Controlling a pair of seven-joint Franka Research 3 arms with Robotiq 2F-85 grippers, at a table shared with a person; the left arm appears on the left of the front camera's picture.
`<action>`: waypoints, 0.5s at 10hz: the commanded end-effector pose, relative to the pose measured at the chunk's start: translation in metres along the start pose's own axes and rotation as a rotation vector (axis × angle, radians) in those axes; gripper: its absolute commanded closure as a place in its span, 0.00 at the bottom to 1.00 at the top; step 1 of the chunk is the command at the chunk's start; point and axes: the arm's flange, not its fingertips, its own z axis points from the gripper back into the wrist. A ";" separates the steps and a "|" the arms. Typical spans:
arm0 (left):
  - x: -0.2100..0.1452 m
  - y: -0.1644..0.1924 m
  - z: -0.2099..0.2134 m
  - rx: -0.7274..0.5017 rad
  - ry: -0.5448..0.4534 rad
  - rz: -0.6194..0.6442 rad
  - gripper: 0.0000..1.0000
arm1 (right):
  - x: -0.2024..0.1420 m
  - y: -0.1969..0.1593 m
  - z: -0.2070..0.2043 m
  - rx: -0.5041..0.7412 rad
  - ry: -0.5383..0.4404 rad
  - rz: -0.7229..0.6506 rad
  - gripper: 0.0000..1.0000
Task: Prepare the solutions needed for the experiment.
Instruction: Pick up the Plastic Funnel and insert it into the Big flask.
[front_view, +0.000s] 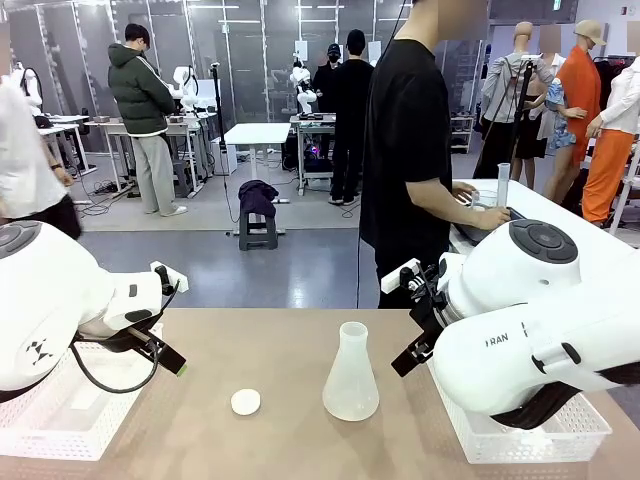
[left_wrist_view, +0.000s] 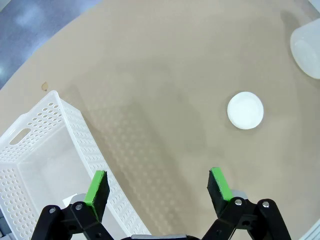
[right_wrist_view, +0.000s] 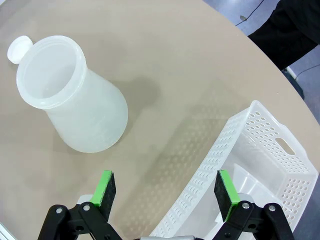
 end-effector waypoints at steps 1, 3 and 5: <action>0.000 0.000 0.000 0.000 0.000 0.000 0.00 | 0.000 0.000 0.000 0.000 0.000 -0.002 0.00; 0.000 0.000 0.000 0.000 0.000 0.000 0.00 | 0.000 0.000 0.000 0.000 0.000 -0.002 0.00; 0.000 0.000 0.000 0.000 0.000 0.000 0.00 | 0.000 0.000 0.000 0.000 0.000 -0.002 0.00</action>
